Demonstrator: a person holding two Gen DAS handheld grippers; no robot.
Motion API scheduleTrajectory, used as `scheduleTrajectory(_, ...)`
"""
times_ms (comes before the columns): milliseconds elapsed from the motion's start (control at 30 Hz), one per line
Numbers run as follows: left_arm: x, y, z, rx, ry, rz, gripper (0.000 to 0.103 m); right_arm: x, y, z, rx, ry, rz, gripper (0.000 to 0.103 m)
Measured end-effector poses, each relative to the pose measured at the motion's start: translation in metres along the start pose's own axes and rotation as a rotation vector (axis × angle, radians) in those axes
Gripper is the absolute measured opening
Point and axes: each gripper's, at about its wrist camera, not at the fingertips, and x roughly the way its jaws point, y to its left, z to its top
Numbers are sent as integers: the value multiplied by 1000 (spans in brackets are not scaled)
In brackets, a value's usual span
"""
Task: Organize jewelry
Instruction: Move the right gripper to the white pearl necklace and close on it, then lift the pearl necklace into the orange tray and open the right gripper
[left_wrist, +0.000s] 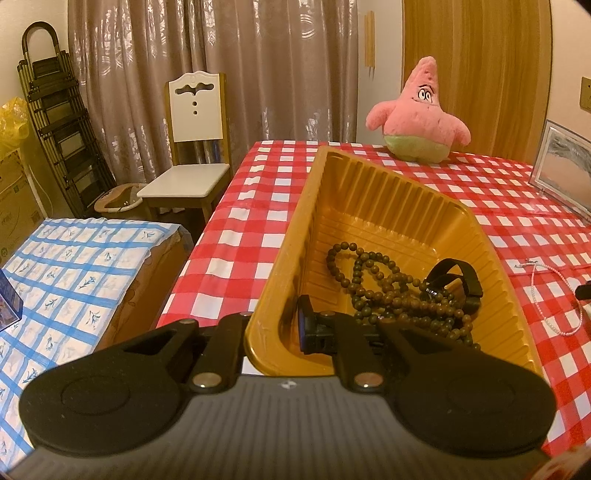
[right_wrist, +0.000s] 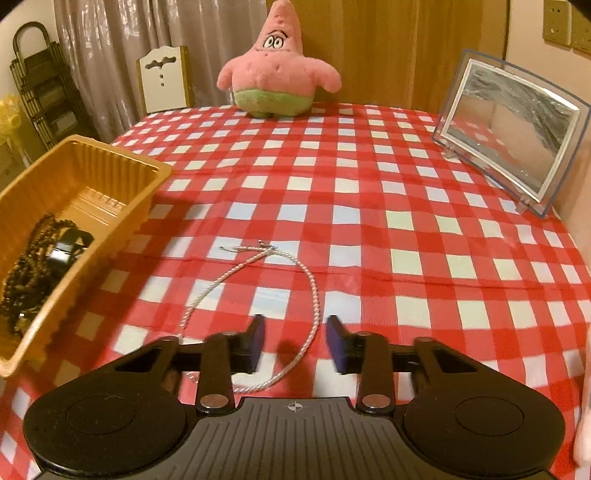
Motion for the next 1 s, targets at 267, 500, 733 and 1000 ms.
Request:
scheduleTrajectory(267, 2, 0, 0, 1, 5, 0, 11, 21, -6, 8, -19, 14, -24, 16)
scheduleTrajectory(500, 3, 0, 0, 1, 5, 1, 11, 28, 0, 5, -48, 14, -69, 3)
scheduleTrajectory(733, 5, -1, 0, 1, 8, 1, 11, 28, 0, 10, -55, 31, -69, 1)
scheduleTrajectory(1000, 5, -1, 0, 2, 7, 0, 11, -34, 9, 46, -27, -132, 24, 2)
